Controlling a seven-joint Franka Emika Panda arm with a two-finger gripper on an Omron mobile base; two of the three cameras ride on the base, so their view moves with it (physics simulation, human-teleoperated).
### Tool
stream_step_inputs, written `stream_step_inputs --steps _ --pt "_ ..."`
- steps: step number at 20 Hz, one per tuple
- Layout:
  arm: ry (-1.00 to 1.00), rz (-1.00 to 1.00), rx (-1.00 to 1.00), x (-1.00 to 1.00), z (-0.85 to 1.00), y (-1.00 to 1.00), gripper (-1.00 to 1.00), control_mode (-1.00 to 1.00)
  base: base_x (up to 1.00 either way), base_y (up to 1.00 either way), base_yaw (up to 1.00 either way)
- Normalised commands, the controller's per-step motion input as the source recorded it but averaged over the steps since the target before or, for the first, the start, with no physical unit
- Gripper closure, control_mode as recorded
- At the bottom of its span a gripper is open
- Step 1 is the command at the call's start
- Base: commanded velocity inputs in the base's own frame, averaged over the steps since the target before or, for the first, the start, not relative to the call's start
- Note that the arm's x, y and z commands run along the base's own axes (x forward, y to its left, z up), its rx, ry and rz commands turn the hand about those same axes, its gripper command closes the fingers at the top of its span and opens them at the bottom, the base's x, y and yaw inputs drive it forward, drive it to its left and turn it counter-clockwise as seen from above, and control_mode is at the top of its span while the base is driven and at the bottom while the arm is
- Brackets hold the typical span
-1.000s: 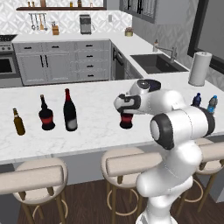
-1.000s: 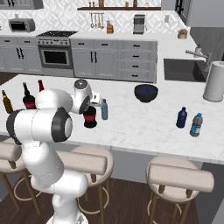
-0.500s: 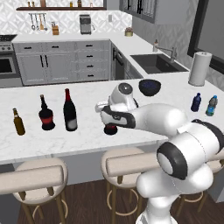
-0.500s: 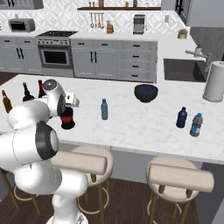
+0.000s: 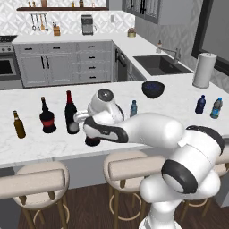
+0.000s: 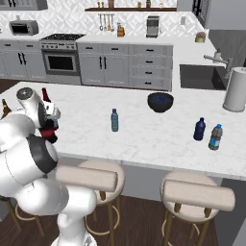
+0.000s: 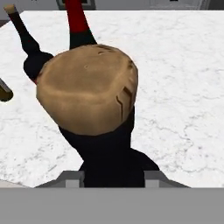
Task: Move the plastic bottles in the middle to the plastics group, and the glass bottles in the middle to the glass group.
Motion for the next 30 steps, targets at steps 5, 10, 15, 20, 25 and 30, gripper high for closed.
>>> stream_step_inputs --steps 5,10,15,20,25,30 --pt "0.04 0.14 0.0 -0.04 0.0 1.0 1.0 -1.0 0.0 0.0 0.0" --pt "0.01 0.12 0.0 0.02 -0.14 1.0 1.0 -1.0 0.0 0.0 0.0" --pt "-0.03 0.01 0.0 0.04 -0.01 0.91 1.0 -1.0 0.0 0.0 0.0" --pt "0.0 0.0 0.0 0.09 0.0 0.39 1.0 -1.0 0.0 0.0 0.0" --pt "0.0 -0.04 0.0 0.31 -0.04 0.17 1.0 -1.0 0.0 0.0 0.0" --pt "0.0 -0.03 0.0 0.48 -0.02 0.42 1.0 -1.0 0.0 0.0 0.0"
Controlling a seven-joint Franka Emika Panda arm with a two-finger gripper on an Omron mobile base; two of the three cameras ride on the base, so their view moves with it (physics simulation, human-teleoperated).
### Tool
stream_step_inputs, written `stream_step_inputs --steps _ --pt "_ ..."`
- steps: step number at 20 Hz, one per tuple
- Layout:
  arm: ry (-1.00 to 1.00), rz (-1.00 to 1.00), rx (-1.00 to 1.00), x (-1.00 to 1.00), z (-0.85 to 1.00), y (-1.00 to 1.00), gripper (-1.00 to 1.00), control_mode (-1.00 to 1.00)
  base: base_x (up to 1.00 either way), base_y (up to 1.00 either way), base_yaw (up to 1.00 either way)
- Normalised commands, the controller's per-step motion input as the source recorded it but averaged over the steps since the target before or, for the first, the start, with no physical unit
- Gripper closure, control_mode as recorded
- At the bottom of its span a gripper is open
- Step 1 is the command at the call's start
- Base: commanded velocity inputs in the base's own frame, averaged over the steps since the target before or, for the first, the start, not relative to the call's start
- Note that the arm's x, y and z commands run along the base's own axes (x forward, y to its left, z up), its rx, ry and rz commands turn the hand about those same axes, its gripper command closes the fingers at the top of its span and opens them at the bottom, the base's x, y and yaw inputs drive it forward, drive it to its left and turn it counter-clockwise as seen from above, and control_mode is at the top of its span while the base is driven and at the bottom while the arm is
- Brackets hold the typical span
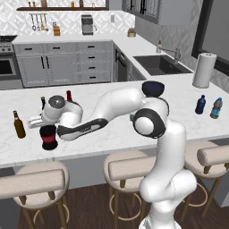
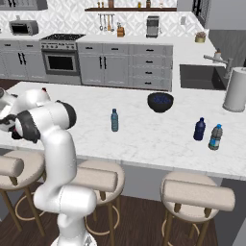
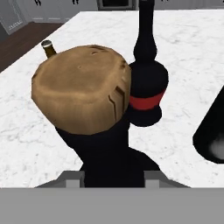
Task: Move the plastic bottles in the middle to the plastics group, and the glass bottles in the middle to the glass group.
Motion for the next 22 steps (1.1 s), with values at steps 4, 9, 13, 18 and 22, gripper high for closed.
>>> stream_step_inputs --steps 4,9,13,18,22 --pt "0.0 0.0 0.0 0.29 0.0 0.2 1.0 -1.0 0.0 0.0 0.0" --pt "0.0 0.0 0.0 0.2 0.0 0.01 1.0 -1.0 0.0 0.0 0.0" --pt "0.0 0.0 0.0 0.36 0.0 0.0 1.0 -1.0 0.0 0.0 0.0" --pt "0.0 0.0 0.0 0.48 0.0 -0.01 1.0 -1.0 0.0 0.0 0.0" --pt "0.0 0.0 0.0 0.37 -0.01 -0.01 1.0 -1.0 0.0 0.0 0.0"
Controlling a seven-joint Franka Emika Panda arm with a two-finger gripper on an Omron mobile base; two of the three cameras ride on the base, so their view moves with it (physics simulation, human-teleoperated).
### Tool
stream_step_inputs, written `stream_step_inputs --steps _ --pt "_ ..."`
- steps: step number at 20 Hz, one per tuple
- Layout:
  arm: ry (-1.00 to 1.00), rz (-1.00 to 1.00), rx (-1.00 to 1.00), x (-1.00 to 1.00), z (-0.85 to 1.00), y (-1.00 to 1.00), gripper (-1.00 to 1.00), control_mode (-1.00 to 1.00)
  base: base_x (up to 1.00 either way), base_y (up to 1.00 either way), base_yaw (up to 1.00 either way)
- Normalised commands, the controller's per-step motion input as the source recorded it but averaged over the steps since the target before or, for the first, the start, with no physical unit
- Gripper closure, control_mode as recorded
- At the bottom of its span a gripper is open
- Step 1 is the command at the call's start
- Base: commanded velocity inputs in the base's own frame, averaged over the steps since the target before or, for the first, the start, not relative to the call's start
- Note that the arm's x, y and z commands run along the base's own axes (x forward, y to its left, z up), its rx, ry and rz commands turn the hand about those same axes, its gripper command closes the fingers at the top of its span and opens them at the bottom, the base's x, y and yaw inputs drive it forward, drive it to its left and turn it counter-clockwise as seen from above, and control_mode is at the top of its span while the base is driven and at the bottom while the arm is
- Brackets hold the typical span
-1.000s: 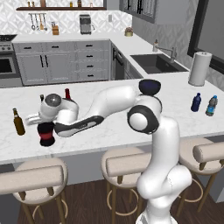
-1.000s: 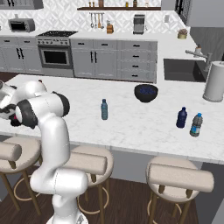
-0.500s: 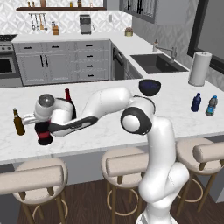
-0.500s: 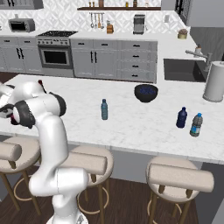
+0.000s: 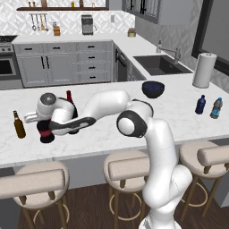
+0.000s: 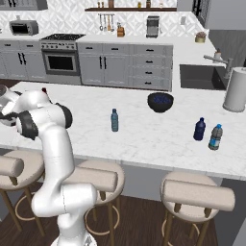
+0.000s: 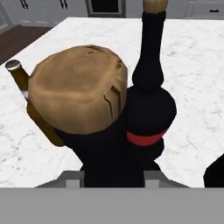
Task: Move the plastic bottles in the middle to the plastics group, and the glass bottles in the middle to the glass group.
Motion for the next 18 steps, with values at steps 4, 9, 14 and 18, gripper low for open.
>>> stream_step_inputs --steps 4,9,14,18 --pt "0.0 0.0 0.0 0.13 -0.1 -0.02 1.0 -1.0 0.0 0.0 0.0" --pt "0.0 0.0 0.0 0.11 -0.4 -0.02 1.0 -1.0 0.0 0.0 0.0" --pt "0.0 0.0 0.0 0.13 -0.52 -0.03 1.0 -1.0 0.0 0.0 0.0" --pt "0.0 0.0 0.0 0.04 -0.2 -0.04 1.0 -1.0 0.0 0.0 0.0"
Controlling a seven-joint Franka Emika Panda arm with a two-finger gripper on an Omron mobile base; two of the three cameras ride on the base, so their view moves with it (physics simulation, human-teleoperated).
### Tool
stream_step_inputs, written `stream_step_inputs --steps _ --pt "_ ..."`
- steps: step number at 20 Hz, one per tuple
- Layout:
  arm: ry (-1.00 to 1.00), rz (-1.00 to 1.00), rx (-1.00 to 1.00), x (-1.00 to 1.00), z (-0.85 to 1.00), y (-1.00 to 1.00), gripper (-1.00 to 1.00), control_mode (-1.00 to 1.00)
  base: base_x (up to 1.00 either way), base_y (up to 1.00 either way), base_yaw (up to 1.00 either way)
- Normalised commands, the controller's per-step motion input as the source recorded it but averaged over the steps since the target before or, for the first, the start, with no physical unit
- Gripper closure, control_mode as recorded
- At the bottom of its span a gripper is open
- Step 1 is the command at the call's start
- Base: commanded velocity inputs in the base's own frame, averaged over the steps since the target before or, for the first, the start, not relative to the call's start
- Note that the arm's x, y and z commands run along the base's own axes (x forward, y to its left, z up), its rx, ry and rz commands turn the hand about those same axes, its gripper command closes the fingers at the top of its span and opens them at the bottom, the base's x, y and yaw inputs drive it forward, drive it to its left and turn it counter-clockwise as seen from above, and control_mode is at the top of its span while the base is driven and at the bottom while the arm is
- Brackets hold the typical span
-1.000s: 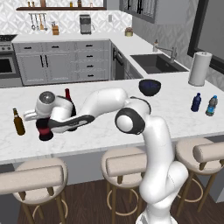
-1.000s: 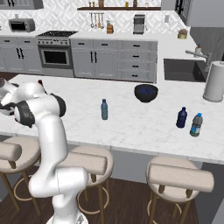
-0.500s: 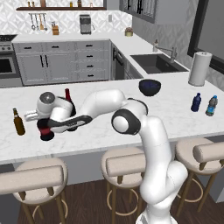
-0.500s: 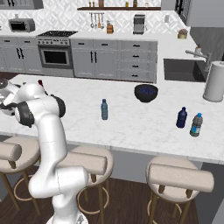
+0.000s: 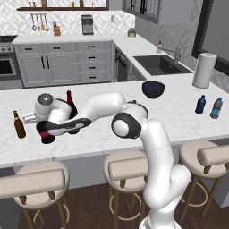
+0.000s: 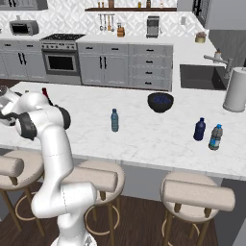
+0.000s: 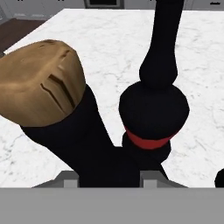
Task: Move the plastic bottles in the middle to the plastics group, and the glass bottles in the middle to the glass group.
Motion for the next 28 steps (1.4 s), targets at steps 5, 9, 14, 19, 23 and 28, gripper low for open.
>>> stream_step_inputs --steps 5,9,14,19,23,28 --pt "0.0 0.0 0.0 -0.01 0.04 -0.06 1.0 -1.0 0.0 0.0 0.0" --pt "0.0 0.0 0.0 -0.02 0.0 0.0 1.0 -1.0 0.0 0.0 0.0" --pt "0.0 0.0 0.0 -0.04 0.01 -0.05 1.0 -1.0 0.0 0.0 0.0" --pt "0.0 0.0 0.02 -0.23 0.02 -0.06 1.0 -1.0 0.0 0.0 0.0" --pt "-0.02 0.0 0.12 -0.01 0.0 -0.06 1.0 -1.0 0.0 0.0 0.0" --pt "0.0 0.0 0.1 0.25 -0.13 -0.19 1.0 -1.0 0.0 0.0 0.0"
